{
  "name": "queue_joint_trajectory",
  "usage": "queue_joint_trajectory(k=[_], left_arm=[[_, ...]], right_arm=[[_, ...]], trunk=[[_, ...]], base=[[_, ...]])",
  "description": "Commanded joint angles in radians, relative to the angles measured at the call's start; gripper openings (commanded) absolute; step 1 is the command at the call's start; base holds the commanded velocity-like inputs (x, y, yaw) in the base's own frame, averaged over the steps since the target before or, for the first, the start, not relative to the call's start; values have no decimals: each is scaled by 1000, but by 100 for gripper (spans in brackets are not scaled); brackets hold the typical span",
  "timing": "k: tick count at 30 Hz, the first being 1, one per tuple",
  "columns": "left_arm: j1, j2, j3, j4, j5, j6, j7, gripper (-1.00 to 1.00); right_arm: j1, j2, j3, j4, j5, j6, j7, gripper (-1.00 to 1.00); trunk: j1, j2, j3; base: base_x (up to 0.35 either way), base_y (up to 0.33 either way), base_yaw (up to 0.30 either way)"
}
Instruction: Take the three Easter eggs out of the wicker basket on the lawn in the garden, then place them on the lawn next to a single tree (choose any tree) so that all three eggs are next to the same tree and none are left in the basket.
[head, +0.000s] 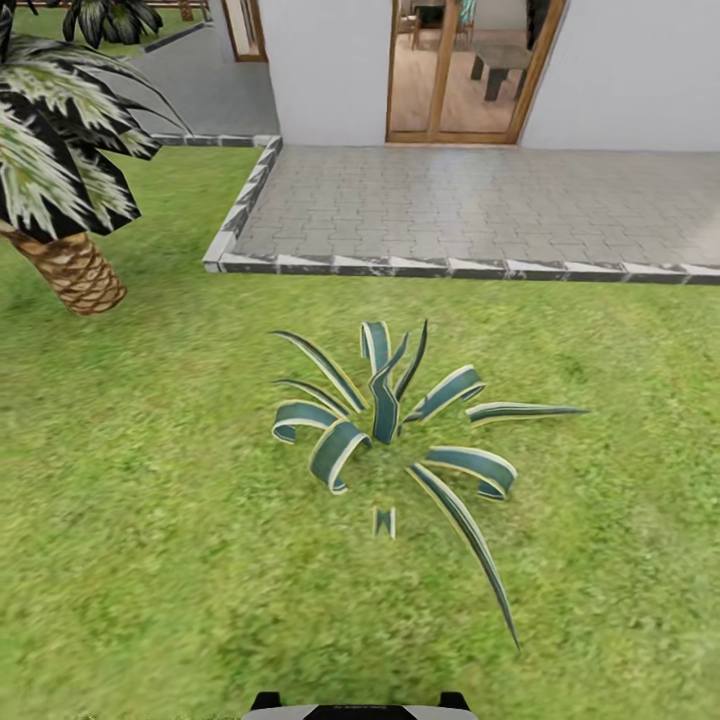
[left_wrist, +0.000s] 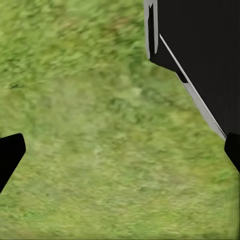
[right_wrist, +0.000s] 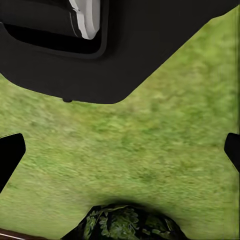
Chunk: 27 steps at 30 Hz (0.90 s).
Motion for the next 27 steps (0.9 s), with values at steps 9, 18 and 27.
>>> queue_joint_trajectory(k=[9, 18, 27], left_arm=[[-1, 0, -5, 1, -1, -4, 2, 100], [-1, 0, -5, 1, -1, -4, 2, 100], [-1, 0, -5, 1, 0, -4, 2, 100]], right_arm=[[0, 0, 2, -1, 0, -2, 0, 100], [0, 1, 2, -1, 0, -2, 0, 100], [1, 0, 0, -1, -1, -2, 0, 100]], trunk=[[0, -1, -1], [0, -1, -1], [0, -1, -1]], base=[[0, -132, 113], [-11, -75, 33], [-91, -103, 128]])
